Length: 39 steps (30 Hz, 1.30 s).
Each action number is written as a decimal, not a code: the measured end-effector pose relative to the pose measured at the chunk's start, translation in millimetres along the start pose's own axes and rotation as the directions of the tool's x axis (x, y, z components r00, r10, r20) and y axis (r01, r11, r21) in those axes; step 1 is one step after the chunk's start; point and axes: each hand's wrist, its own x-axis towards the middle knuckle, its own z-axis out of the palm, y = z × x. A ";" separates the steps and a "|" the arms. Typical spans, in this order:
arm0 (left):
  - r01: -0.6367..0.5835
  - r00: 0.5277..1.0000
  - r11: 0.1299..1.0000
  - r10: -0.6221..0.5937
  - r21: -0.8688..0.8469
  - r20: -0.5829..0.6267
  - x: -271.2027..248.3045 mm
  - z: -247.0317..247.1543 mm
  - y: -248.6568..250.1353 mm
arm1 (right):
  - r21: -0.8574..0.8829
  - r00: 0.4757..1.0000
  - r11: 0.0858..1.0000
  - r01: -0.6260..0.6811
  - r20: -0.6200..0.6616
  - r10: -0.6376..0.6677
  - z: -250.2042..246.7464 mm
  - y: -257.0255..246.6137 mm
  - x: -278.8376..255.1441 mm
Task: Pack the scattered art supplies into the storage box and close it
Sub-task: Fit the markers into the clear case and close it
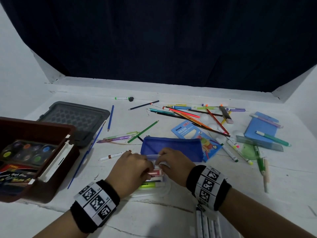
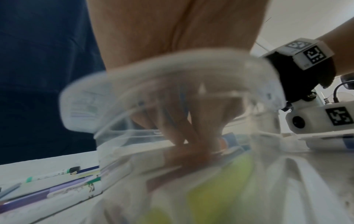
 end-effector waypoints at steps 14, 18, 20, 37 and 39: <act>0.044 0.994 0.960 -0.069 -0.276 -0.080 5.2 -17.1 7.5 | 0.165 0.958 0.984 0.071 -0.287 -0.021 -26.1 14.8 -33.9; 0.033 0.977 0.867 -0.133 -0.498 -0.167 4.6 -33.8 30.6 | 0.203 0.876 0.979 0.011 -0.473 0.089 -52.6 30.8 -71.6; 0.012 0.970 0.804 -0.155 -0.594 -0.190 6.2 -42.4 45.0 | 0.232 0.842 0.972 -0.038 -0.516 0.156 -62.1 42.4 -89.7; -0.042 0.980 0.754 -0.097 -0.655 -0.175 47.5 -23.6 170.4 | 0.158 0.814 0.926 -0.344 -0.442 0.378 -112.2 196.1 -211.5; -0.062 0.984 0.744 -0.064 -0.666 -0.164 66.5 -20.1 195.2 | 0.139 0.808 0.930 -0.341 -0.462 0.365 -124.4 219.1 -217.7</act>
